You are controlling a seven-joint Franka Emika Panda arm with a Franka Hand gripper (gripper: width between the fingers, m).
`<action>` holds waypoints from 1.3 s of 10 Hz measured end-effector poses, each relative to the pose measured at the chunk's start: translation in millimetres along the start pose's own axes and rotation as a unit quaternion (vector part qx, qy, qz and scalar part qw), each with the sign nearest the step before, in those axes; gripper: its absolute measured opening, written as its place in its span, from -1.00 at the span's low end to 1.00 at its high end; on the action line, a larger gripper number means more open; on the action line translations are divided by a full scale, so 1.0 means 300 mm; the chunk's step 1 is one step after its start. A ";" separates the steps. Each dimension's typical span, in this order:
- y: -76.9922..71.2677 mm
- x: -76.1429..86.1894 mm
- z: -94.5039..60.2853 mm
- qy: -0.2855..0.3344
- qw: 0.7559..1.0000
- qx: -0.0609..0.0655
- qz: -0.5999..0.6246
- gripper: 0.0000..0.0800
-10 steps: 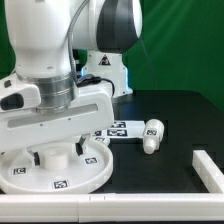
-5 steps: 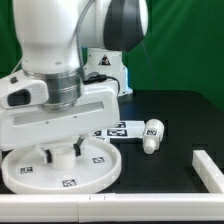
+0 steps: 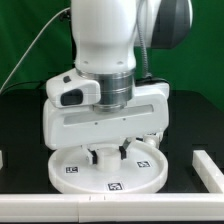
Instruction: Assemble round table
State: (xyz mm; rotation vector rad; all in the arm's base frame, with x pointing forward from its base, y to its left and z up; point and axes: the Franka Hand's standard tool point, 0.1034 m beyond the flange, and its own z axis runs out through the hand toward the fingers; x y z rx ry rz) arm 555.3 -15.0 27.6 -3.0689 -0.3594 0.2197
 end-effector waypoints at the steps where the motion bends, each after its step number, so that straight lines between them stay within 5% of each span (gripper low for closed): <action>1: 0.005 -0.002 0.001 0.000 1.000 0.000 0.001 0.01; 4: -0.004 0.003 0.007 0.000 1.000 -0.002 0.002 0.01; 10: -0.150 0.071 0.040 0.001 1.000 -0.007 0.015 0.01; 13: -0.168 0.076 0.040 0.002 0.999 -0.012 0.032 0.01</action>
Offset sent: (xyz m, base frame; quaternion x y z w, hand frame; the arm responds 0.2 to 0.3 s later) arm 0.0000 0.0000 0.0000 0.0000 0.0000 0.0000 1.0000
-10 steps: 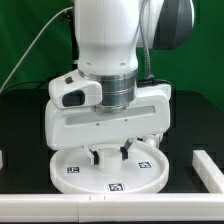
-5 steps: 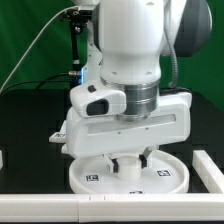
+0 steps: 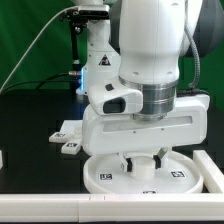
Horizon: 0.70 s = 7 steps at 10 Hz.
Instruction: Assemble round table
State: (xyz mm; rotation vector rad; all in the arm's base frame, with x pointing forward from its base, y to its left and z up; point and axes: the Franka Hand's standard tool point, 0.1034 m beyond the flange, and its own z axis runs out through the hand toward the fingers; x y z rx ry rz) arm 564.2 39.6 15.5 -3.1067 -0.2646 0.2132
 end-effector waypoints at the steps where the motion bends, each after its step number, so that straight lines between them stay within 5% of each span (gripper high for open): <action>1: 0.000 0.000 0.000 0.000 1.000 0.000 0.001 0.01; 4: 0.002 -0.001 0.001 0.000 1.000 0.001 0.002 0.01; 6: 0.002 -0.001 0.001 0.000 1.000 0.001 0.002 0.52; 7: 0.004 -0.002 -0.005 -0.001 1.000 0.002 0.004 0.59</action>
Offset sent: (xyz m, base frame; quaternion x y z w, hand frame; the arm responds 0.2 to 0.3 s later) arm 0.0000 0.0000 0.0000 0.0000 0.0000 0.0000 1.0000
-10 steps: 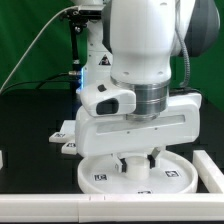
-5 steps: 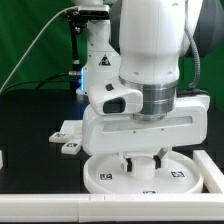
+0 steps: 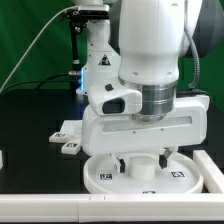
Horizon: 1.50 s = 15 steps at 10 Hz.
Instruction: Assemble round table
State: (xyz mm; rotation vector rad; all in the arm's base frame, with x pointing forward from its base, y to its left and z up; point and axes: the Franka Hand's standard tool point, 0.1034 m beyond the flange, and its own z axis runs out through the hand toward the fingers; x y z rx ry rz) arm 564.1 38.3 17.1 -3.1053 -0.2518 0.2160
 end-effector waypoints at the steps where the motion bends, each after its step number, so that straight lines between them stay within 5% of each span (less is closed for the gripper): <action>1: 0.009 -0.027 -0.046 -0.011 1.000 0.005 0.014 0.59; 4: -0.030 -0.064 -0.151 -0.022 0.999 0.010 0.049 0.62; 9: -0.021 -0.068 -0.141 -0.023 0.998 0.010 0.051 0.62; 12: -0.117 -0.186 -0.123 -0.036 0.995 0.010 0.089 0.62; 15: -0.120 -0.186 -0.122 -0.035 0.995 0.009 0.096 0.62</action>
Offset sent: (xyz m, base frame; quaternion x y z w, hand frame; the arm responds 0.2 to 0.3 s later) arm -0.0201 0.0132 0.0380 -0.0346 -0.0518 0.0839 0.9945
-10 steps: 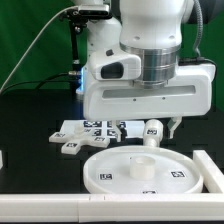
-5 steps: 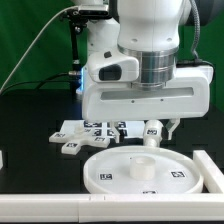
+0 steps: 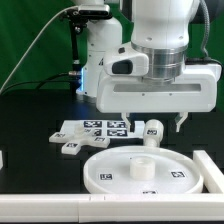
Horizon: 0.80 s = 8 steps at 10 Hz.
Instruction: Assemble round table
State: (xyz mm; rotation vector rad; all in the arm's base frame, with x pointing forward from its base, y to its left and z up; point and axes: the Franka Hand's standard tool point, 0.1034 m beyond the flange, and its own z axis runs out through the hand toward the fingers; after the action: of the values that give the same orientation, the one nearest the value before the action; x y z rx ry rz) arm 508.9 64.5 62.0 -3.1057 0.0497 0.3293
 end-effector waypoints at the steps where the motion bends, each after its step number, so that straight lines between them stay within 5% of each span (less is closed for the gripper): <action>1: 0.000 -0.001 0.001 0.000 1.000 0.000 0.000 0.62; 4: -0.041 -0.159 0.066 -0.029 0.999 -0.002 0.045 0.62; 8: -0.040 -0.174 0.095 -0.028 0.998 0.000 0.061 0.62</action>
Offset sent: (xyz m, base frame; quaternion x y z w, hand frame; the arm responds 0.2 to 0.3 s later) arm -0.0809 0.0278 -0.0150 0.0172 -0.0429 0.1005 0.9939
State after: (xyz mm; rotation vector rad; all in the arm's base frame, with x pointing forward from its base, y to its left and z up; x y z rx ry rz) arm 452.4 78.7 45.2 -3.0975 0.2389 0.4192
